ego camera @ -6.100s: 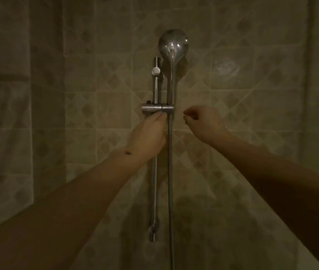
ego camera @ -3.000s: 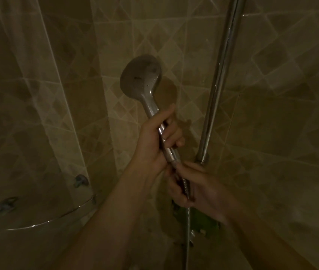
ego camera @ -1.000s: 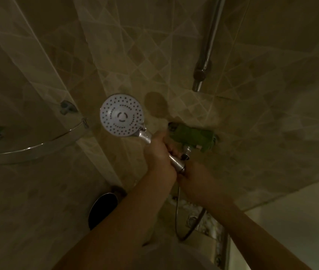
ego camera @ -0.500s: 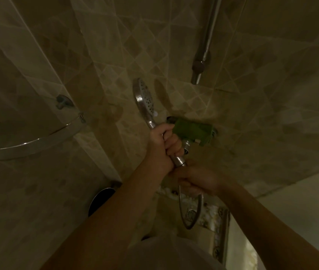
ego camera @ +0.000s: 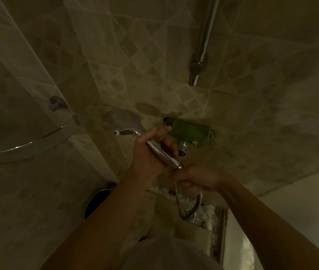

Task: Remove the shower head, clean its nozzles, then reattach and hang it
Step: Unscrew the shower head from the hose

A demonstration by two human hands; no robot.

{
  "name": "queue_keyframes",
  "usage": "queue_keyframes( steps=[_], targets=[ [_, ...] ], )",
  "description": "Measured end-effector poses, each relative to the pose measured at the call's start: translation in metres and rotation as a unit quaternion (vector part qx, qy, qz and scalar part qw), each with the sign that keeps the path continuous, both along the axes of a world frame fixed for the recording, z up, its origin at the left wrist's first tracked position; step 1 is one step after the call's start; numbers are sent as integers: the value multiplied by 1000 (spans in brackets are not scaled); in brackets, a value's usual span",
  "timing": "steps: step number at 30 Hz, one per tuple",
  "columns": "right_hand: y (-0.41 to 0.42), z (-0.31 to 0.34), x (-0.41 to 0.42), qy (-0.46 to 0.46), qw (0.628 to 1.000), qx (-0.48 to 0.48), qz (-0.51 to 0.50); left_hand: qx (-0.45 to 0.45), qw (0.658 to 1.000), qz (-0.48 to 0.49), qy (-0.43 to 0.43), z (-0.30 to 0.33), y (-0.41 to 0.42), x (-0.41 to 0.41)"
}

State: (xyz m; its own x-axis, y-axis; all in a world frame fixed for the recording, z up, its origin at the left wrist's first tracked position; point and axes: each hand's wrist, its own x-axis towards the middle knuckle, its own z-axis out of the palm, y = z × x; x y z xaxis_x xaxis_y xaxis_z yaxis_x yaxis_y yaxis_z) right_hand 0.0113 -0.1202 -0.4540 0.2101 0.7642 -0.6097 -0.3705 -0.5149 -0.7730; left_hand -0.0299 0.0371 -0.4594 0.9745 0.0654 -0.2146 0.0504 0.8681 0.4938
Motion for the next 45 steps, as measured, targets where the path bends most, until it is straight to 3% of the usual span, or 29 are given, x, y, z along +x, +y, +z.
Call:
queue_keyframes(
  steps=[3,5,6,8,9,10,11,13,16,18,20,23,26,27,28,30,31,32,35,39,41,43,45],
  targets=[
    [5,-7,-2,6,999,-17,31,-22,999,-28,-2,-4,-1,1],
    [12,-18,-8,-110,992,-62,-9,0,996,19,84,-3,-7,8],
    [15,-24,-11,-221,970,-95,-23,-2,987,59,153,-3,-10,10],
    [18,-38,-15,-445,880,-164,-25,-20,952,147,268,-7,-16,15],
    [19,-43,-18,-512,837,-191,-26,-26,938,178,295,-7,-18,16],
    [20,-46,-20,-540,819,-190,-43,-25,932,194,304,-6,-20,17],
    [20,-48,-20,-534,825,-173,-58,-19,934,196,299,-5,-21,18],
    [19,-44,-13,-445,883,-115,-91,4,952,173,254,-1,-21,21],
    [11,-23,1,-155,980,-10,-120,7,985,99,143,7,-18,18],
    [5,-10,6,5,998,30,-52,15,998,39,57,11,-15,13],
    [2,-5,10,62,997,36,7,27,999,-20,7,11,-10,13],
    [4,-3,15,99,994,21,45,11,997,-66,-26,12,-6,15],
    [11,-4,13,112,994,2,7,0,999,-49,16,13,-5,25],
    [15,-5,10,39,998,-12,-38,28,997,-25,62,13,-7,31],
    [18,-7,7,-98,991,-36,-80,54,991,-1,122,12,-10,36],
    [23,-16,1,-399,903,-127,-94,68,970,54,227,11,-17,45],
    [24,-21,-1,-477,857,-173,-91,62,962,85,250,10,-21,47],
    [24,-21,-1,-501,840,-184,-100,60,959,108,256,9,-24,48],
    [21,-12,7,-410,897,-90,-137,48,967,101,227,10,-25,43],
    [11,4,9,-104,987,10,-122,-24,996,53,74,18,-15,31],
    [6,10,10,33,998,25,-41,-51,998,19,0,22,-12,26],
    [4,13,10,77,996,26,23,-51,998,-25,-41,24,-9,23],
    [8,13,7,42,999,11,3,-8,999,-36,-15,27,-7,24]
  ],
)
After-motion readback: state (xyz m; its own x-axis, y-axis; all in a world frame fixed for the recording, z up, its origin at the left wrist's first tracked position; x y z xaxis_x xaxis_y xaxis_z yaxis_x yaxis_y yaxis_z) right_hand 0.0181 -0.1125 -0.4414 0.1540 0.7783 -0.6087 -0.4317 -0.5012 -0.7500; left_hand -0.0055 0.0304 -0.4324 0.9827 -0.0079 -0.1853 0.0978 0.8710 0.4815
